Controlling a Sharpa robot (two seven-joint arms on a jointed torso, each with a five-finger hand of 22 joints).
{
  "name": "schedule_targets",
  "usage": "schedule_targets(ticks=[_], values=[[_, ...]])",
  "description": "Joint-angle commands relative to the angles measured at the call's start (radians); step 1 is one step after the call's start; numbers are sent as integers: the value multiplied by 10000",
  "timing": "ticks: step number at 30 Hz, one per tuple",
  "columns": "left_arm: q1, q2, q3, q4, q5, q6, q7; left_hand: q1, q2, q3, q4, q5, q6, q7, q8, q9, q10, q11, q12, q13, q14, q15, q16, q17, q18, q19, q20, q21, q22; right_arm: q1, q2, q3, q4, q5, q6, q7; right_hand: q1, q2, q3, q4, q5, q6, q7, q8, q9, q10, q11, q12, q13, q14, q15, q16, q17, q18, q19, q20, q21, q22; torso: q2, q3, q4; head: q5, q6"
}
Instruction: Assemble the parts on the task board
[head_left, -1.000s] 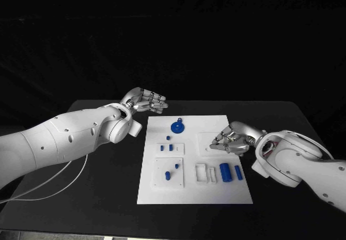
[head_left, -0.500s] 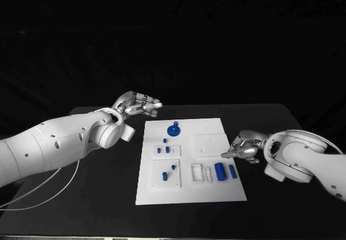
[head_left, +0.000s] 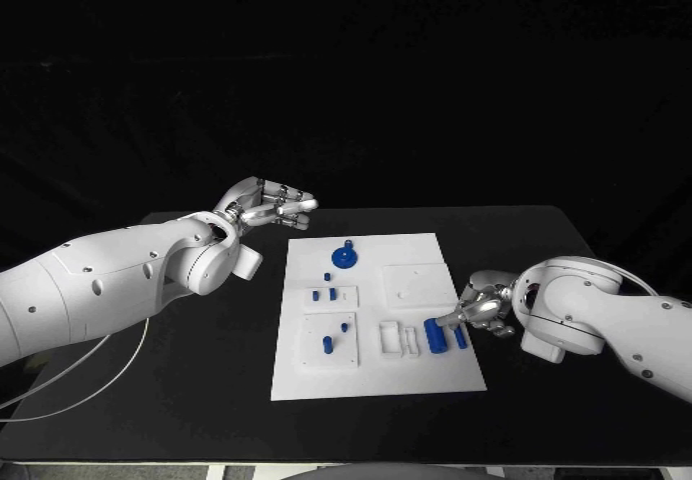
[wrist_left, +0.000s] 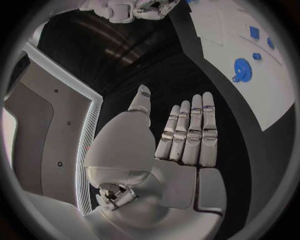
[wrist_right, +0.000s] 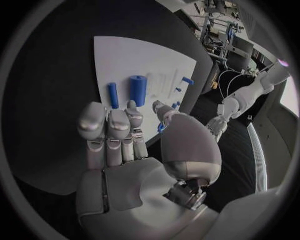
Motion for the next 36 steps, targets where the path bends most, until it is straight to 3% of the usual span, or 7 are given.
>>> schedule_targets(ticks=[1, 5, 13, 20, 26, 33, 36], values=[[-10, -2, -6, 60, 182, 70, 180, 10, -124, -18, 102, -16, 11, -29, 30, 0, 36, 12, 10, 7, -55, 39, -35, -17, -102, 43, 13, -66, -17, 0, 165, -120, -54, 99, 485, -445, -83, -21, -11, 91, -53, -110, 32, -45, -42, 29, 50, -65, 18, 93, 14, -57, 31, -47, 97, 24, 62, 1204, 24, -10, 15, -43, -25], [-11, -8, -17, 93, 200, 71, 180, 33, -168, -26, 224, -17, -4, -24, 30, 0, 29, 18, 9, 7, -79, 47, -35, -28, -98, 42, 19, -67, -32, 5, 382, -347, -181, 1, 538, -454, -122, -231, -133, 131, -68, -206, 58, -50, -88, 33, 63, -79, 32, 97, 20, -56, 64, -48, 89, 25, 56, 1200, 39, -24, 37, -79, -43], [-11, -42, -34, 165, 211, 101, 166, 67, -185, -19, 296, -12, -17, -7, 35, 0, 14, 39, 10, 8, -110, 59, -34, -32, -88, 36, 32, -69, -45, 7, 757, -737, -515, -549, 518, -458, -109, -363, -269, 236, -80, -320, 90, -34, -165, 17, 87, -134, 57, 97, 33, -99, 106, -42, 68, 31, 19, 1187, 81, -2, 27, -57, -71], [-11, -27, -43, 178, 214, 144, 141, 68, -191, -15, 331, -11, -48, 23, 24, -2, -7, 62, 8, 7, -122, 65, -34, -34, -83, 28, 38, -73, -52, 7, 1041, -899, -672, -1001, 112, -442, -56, -430, -348, 386, -87, -299, 87, -32, -278, 36, 78, -211, 129, 116, 20, -192, 194, -59, 56, 4, 18, 1183, 104, -1, 22, -76, -80], [-11, -23, -46, 178, 215, 167, 109, 72, -188, -6, 372, -8, -92, 65, 27, 0, -33, 98, 9, 7, -141, 77, -35, -36, -74, 29, 47, -70, -56, 7, 1177, -954, -699, -1142, -372, -373, -86, -480, -423, 469, -87, -337, 95, -31, -307, 39, 85, -229, 160, 133, 24, -219, 226, -50, 62, 11, 7, 1180, 125, -3, 52, -110, -90], [-11, -24, -47, 176, 217, 189, 65, 80, -203, 10, 416, -4, -165, 119, 19, -2, -57, 128, 11, 7, -155, 86, -35, -35, -59, 29, 58, -68, -58, 7, 1259, -971, -760, -1139, -229, -404, 20, -458, -414, 453, -87, -356, 104, -32, -325, 18, 92, -295, 167, 140, 29, -260, 257, -47, 58, 16, -26, 1175, 136, -24, 51, -123, -102], [-11, -20, -48, 180, 218, 189, 43, 85, -199, 16, 427, -2, -178, 134, 22, -1, -60, 132, 12, 7, -156, 87, -34, -34, -57, 27, 60, -69, -59, 7, 1274, -1069, -838, -922, -30, -430, 255, -258, -188, 244, -71, -399, 126, -34, -337, -36, 102, -408, 117, 139, 42, -288, 255, -44, 43, 32, -71, 1167, 131, -31, 56, -116, -107]])
